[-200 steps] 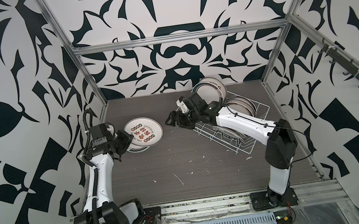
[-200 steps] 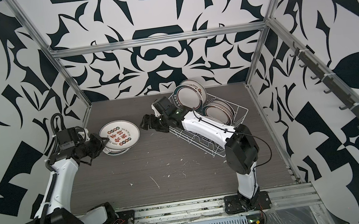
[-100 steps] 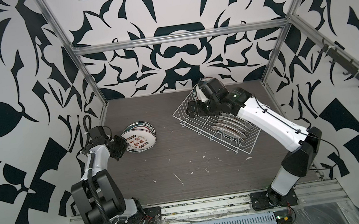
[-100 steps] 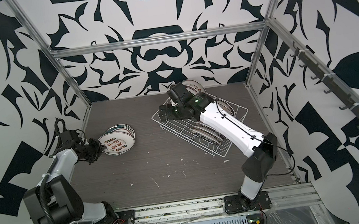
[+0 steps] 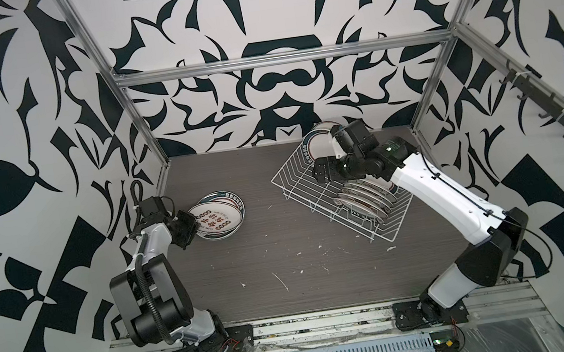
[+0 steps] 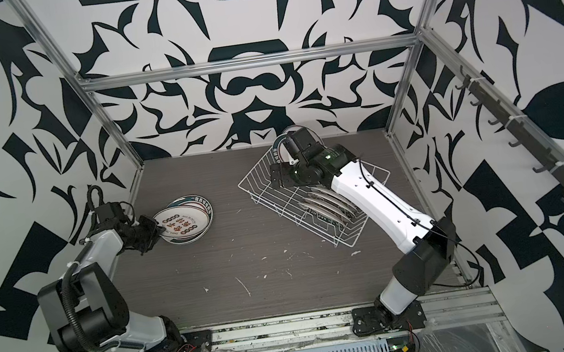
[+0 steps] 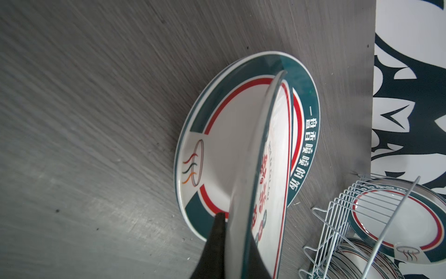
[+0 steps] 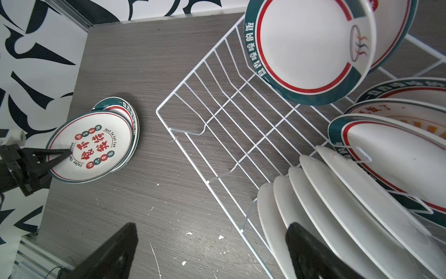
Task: Unload the plates from the dish rack
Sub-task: Place the plate among the plates.
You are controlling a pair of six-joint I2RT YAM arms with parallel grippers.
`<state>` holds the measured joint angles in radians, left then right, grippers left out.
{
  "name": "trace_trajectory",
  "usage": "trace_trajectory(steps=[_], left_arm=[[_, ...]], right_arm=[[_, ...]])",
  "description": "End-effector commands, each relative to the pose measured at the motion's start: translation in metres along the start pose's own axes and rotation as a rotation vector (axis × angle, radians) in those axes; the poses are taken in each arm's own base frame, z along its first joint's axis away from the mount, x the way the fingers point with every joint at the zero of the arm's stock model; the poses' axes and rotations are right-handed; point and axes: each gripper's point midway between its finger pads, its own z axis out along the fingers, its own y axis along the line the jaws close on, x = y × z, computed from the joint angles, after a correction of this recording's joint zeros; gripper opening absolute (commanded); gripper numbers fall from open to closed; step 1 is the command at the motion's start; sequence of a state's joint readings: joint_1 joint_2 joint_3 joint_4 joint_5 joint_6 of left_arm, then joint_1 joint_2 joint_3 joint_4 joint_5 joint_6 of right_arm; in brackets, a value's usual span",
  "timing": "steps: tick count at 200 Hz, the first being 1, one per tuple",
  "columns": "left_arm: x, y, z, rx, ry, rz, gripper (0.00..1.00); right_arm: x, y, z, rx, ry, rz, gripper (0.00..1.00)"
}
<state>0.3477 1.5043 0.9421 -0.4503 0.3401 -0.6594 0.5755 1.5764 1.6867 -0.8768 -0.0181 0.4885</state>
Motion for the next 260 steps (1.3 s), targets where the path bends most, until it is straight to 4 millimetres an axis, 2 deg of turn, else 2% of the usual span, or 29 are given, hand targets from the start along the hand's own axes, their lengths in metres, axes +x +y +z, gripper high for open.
trace_trajectory(steps=[1,79,130,195,212,214,216,218,228,260], left_arm=[[-0.008,0.005,0.007,-0.035,-0.003,-0.015,0.09],[-0.010,0.016,0.018,-0.076,0.003,-0.039,0.44],[-0.009,0.022,0.020,-0.100,0.006,-0.048,0.53],[-0.008,0.013,0.020,-0.055,0.013,-0.034,0.70],[-0.006,0.010,0.015,-0.045,0.007,-0.028,0.76],[-0.006,0.009,0.014,-0.043,0.006,-0.027,0.79],[-0.007,0.008,0.013,-0.040,0.004,-0.026,0.88],[-0.006,0.008,0.012,-0.040,0.004,-0.026,0.93],[-0.006,0.006,0.007,-0.035,-0.001,-0.024,1.00],[-0.002,-0.006,-0.014,-0.005,-0.016,-0.009,0.99]], right_arm=[[-0.001,-0.001,-0.014,-0.018,-0.019,-0.022,1.00],[0.005,-0.011,-0.014,-0.019,-0.001,-0.023,1.00],[0.010,-0.012,-0.010,-0.028,0.016,-0.026,1.00],[0.010,-0.014,-0.004,-0.044,0.038,-0.068,1.00],[0.004,-0.021,-0.001,-0.031,0.037,-0.092,1.00],[0.003,-0.022,0.000,-0.029,0.037,-0.098,1.00],[0.002,-0.024,0.001,-0.025,0.035,-0.103,1.00],[0.001,-0.025,0.001,-0.022,0.032,-0.107,1.00],[-0.007,-0.032,0.002,0.000,0.018,-0.125,1.00],[-0.041,-0.061,0.010,0.073,-0.022,-0.164,1.00]])
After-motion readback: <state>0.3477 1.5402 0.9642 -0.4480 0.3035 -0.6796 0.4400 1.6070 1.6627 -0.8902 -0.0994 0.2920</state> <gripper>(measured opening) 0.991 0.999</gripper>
